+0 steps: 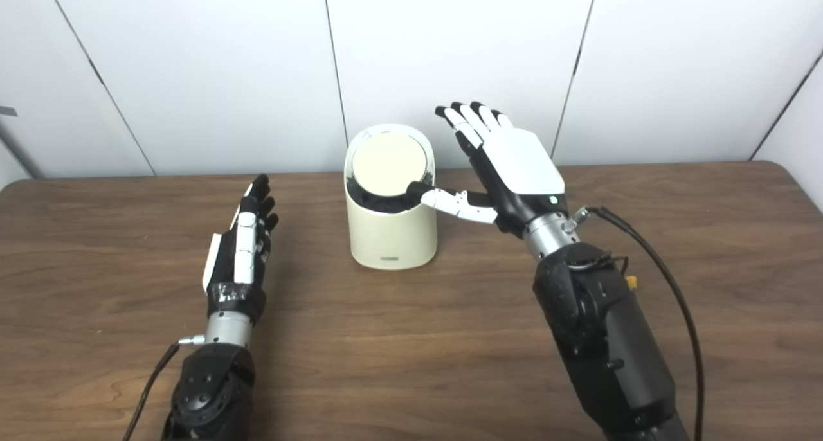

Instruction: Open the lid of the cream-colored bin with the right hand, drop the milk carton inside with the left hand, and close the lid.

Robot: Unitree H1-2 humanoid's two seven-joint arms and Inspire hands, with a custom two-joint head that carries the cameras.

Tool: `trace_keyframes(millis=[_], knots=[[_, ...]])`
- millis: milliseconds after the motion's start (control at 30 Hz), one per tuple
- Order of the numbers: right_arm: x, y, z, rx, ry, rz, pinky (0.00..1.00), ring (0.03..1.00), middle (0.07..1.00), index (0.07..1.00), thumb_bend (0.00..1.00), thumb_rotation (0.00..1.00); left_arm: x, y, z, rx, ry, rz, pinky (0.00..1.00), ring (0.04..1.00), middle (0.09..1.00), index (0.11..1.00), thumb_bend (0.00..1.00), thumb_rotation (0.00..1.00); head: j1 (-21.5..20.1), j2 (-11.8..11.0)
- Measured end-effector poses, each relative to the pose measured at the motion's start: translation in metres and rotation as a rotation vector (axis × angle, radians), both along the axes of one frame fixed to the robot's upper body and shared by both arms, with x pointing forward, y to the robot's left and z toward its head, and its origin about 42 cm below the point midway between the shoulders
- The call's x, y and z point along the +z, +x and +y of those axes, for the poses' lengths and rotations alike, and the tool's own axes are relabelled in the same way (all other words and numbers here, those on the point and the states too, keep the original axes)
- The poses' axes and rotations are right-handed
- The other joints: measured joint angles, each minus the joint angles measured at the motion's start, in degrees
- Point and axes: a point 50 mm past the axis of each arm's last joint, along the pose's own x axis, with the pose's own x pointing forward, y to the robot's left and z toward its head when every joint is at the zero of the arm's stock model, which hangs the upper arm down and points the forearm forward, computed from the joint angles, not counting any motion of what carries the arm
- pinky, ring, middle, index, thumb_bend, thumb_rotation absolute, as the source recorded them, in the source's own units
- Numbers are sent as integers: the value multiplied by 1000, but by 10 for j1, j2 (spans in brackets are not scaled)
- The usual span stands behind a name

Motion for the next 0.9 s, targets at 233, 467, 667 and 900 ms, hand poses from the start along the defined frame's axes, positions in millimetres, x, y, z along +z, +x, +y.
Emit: trace_keyframes(millis=[233,467,667,900], knots=[[-18,-6,-21,-60,189,99,966,1000,966,964,539,1000,14,-3,27,4,85,-39,997,1000,1000,1000,633,933,2,-2],[-40,-18,-43,-75,386,193,895,952,983,967,550,1000,13,-18,43,11,119,-27,1000,1000,1000,1000,576,950,-4,0],[-79,-46,-58,-93,653,388,905,955,973,974,604,1000,-4,-44,63,29,146,30,1000,1000,1000,1000,587,917,-8,3],[-91,-80,-58,-84,789,436,918,965,975,964,543,1000,-5,-69,69,21,167,43,1000,1000,1000,1000,581,917,-12,7]])
